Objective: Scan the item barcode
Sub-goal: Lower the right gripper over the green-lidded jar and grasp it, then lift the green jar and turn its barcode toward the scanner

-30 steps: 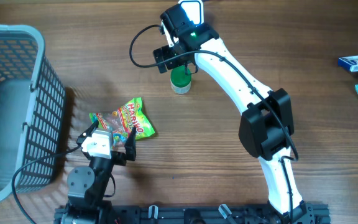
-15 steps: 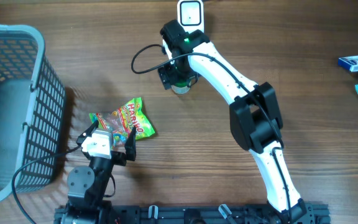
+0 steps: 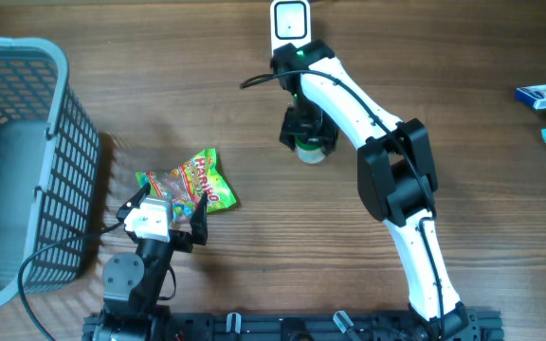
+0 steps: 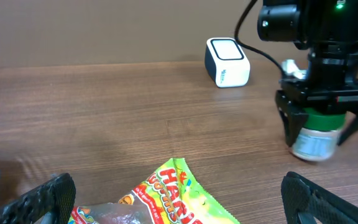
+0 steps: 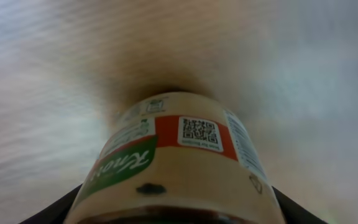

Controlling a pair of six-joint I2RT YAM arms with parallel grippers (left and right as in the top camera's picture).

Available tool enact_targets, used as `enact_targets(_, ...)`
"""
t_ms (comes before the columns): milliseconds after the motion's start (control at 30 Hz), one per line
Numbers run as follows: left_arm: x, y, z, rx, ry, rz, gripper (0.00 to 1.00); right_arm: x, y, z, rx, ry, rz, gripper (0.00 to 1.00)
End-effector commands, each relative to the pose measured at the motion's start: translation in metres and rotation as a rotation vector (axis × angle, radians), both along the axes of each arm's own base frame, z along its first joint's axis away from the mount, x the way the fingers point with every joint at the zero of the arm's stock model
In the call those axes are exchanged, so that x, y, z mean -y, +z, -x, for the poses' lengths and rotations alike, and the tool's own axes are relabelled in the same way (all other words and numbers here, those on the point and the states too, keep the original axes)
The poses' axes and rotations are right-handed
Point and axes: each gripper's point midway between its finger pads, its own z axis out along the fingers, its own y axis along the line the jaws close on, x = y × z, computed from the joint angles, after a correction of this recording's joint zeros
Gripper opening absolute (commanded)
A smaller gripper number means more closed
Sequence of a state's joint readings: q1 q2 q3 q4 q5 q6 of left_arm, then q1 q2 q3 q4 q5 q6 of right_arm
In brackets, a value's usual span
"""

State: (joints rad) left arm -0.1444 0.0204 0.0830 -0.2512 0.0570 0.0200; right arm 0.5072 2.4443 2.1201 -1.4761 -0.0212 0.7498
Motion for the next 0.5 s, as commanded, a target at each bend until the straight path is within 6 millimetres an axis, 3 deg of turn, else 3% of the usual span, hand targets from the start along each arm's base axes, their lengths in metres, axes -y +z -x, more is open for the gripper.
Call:
enact_targets(0,0.000,-0.001,0.000,-0.001,0.002,0.008,1.00,-0.009,-0.002,0.015,-0.053,-0.275,0.033,0.95)
enact_targets(33,0.000,-0.001,0.000,-0.001,0.002,0.008,1.00,-0.016,0.001,0.017,-0.063,-0.283,0.003,1.00)
enact_targets(100,0.000,-0.001,0.000,-0.001,0.002,0.008,1.00,-0.019,0.012,0.018,-0.040,-0.277,-0.007,1.00)
enact_targets(167,0.000,-0.001,0.000,-0.001,0.002,0.008,1.00,-0.014,0.047,0.019,0.039,-0.263,0.011,1.00)
enact_targets(200,0.000,-0.001,0.000,-0.001,0.002,0.008,1.00,-0.009,0.066,0.022,0.068,-0.256,0.018,1.00)
enact_targets(233,0.000,-0.001,0.000,-0.001,0.002,0.008,1.00,0.001,0.099,0.025,0.128,-0.210,0.008,1.00)
enact_targets(400,0.000,-0.001,0.000,-0.001,0.002,0.008,1.00,0.004,0.217,0.048,0.360,0.156,-0.242,1.00)
enact_targets(467,0.000,-0.001,0.000,-0.001,0.002,0.008,1.00,0.036,0.252,0.044,0.513,0.416,-0.117,1.00)
